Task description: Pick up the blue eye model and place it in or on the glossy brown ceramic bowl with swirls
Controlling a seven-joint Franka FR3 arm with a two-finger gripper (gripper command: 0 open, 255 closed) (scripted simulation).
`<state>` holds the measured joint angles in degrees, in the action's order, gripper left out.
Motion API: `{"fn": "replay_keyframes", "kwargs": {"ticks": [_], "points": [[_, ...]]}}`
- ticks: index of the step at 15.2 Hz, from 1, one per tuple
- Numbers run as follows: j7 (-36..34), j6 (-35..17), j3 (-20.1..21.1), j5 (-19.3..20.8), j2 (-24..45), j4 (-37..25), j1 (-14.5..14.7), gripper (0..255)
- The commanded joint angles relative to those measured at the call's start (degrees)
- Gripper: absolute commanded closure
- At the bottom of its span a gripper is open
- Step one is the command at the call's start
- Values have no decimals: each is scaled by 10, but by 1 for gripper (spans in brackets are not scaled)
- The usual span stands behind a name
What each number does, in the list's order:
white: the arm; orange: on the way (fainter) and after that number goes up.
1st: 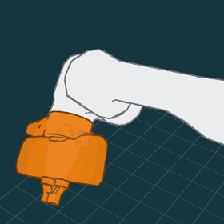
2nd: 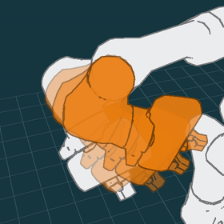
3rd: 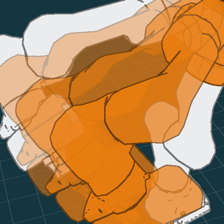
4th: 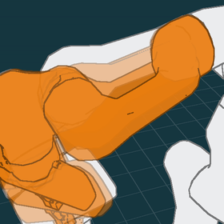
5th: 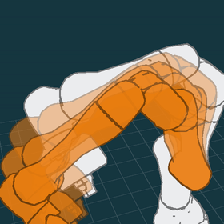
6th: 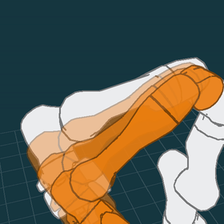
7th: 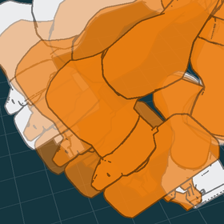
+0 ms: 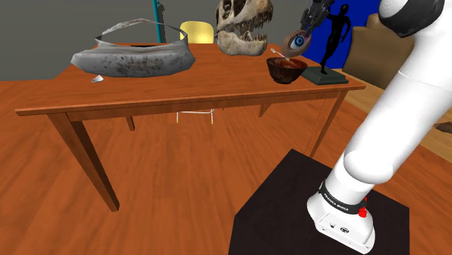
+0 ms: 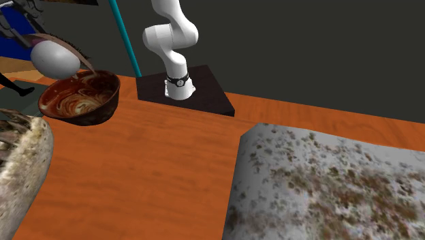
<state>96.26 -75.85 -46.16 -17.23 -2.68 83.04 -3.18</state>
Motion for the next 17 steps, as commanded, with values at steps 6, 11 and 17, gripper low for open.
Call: {"fn": "replay_keyframes", "kwargs": {"ticks": [6, 11, 17], "points": [[-1, -64, 14, 24, -32, 84, 6, 255], [1, -89, 18, 31, -42, 114, 7, 255], [1, -89, 18, 31, -42, 114, 7, 255]]}}
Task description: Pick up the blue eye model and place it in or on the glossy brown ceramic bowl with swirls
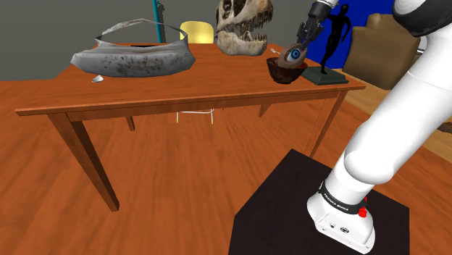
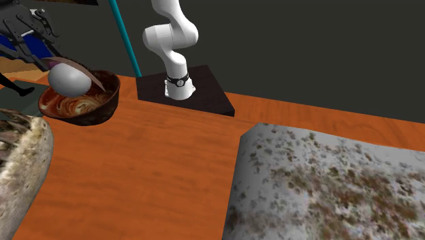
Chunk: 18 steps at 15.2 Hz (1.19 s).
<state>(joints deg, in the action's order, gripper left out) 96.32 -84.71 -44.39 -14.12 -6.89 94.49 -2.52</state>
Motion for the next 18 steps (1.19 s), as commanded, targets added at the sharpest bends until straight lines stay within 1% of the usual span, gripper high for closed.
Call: {"fn": "replay_keyframes", "kwargs": {"ticks": [1, 6, 10, 18], "points": [[0, 0, 0, 0, 0, 0, 0, 0], [0, 0, 0, 0, 0, 0, 0, 0], [23, 90, -32, -37, 54, -118, -15, 0], [23, 90, -32, -37, 54, -117, -16, 0]]}}
